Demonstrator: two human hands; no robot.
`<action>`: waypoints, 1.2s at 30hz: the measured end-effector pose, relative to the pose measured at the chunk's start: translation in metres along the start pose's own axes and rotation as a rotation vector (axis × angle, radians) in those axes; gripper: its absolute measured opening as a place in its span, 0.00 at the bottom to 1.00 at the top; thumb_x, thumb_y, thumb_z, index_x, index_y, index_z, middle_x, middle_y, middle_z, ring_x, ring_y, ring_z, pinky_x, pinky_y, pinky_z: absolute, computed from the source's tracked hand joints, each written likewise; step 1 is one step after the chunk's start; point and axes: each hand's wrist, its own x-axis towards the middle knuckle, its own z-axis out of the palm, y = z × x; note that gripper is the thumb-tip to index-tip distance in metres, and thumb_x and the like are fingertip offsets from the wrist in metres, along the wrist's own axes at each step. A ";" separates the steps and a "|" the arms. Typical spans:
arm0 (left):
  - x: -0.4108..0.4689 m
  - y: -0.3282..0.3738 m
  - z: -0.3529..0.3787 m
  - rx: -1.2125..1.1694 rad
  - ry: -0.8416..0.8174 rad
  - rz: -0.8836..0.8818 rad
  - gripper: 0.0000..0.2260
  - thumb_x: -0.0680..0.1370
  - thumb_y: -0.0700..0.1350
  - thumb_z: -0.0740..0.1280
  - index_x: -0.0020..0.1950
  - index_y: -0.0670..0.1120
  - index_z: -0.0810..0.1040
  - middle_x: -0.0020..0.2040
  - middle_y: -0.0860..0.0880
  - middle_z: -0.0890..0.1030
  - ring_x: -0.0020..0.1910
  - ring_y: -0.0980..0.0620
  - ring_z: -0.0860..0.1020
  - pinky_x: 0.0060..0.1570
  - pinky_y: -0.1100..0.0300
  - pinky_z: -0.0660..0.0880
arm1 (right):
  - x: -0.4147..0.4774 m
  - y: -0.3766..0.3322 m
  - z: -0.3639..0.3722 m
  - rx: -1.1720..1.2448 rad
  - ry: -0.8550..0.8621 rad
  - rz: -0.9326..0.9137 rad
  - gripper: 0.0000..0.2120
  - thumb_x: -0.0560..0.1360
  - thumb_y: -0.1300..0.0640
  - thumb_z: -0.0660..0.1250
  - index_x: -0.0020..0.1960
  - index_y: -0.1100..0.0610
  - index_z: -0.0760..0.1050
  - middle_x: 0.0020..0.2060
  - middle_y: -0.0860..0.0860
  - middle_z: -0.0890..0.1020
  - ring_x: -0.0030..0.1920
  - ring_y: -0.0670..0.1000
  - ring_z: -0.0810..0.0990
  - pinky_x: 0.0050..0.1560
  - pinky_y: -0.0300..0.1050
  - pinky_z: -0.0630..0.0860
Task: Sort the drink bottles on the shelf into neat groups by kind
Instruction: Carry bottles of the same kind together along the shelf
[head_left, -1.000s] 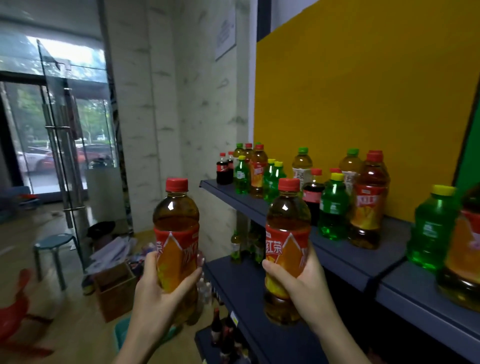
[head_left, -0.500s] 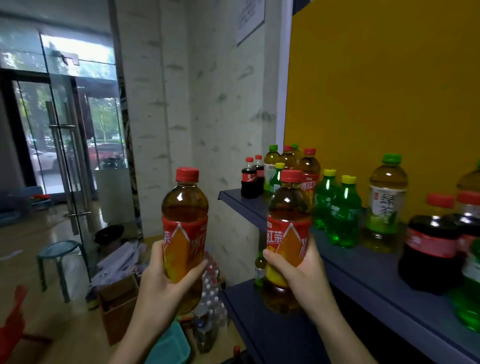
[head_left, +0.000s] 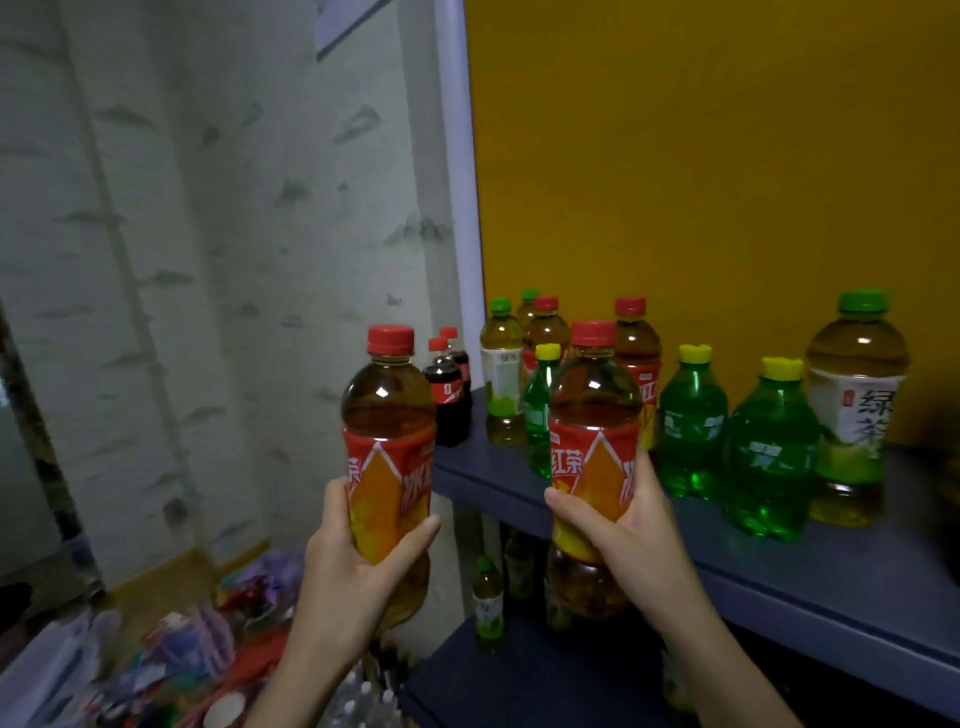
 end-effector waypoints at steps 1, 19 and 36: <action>0.010 -0.004 0.006 -0.023 -0.020 0.005 0.20 0.63 0.49 0.74 0.48 0.58 0.68 0.44 0.55 0.79 0.41 0.66 0.78 0.39 0.67 0.75 | 0.005 0.001 0.000 -0.022 0.024 -0.007 0.26 0.65 0.53 0.75 0.54 0.38 0.65 0.51 0.43 0.77 0.51 0.42 0.77 0.48 0.37 0.73; 0.084 -0.013 0.161 -0.373 -0.492 0.169 0.24 0.62 0.54 0.77 0.52 0.57 0.70 0.48 0.67 0.79 0.45 0.67 0.78 0.42 0.76 0.72 | 0.024 -0.003 -0.074 -0.231 0.448 -0.061 0.33 0.55 0.44 0.79 0.56 0.43 0.70 0.48 0.40 0.82 0.47 0.42 0.81 0.49 0.42 0.76; 0.067 -0.009 0.228 -0.482 -0.711 0.148 0.27 0.65 0.54 0.73 0.58 0.59 0.62 0.55 0.57 0.75 0.53 0.60 0.75 0.46 0.74 0.68 | 0.000 0.009 -0.118 -0.417 0.714 -0.034 0.28 0.62 0.50 0.73 0.57 0.43 0.65 0.51 0.42 0.78 0.50 0.38 0.79 0.45 0.34 0.76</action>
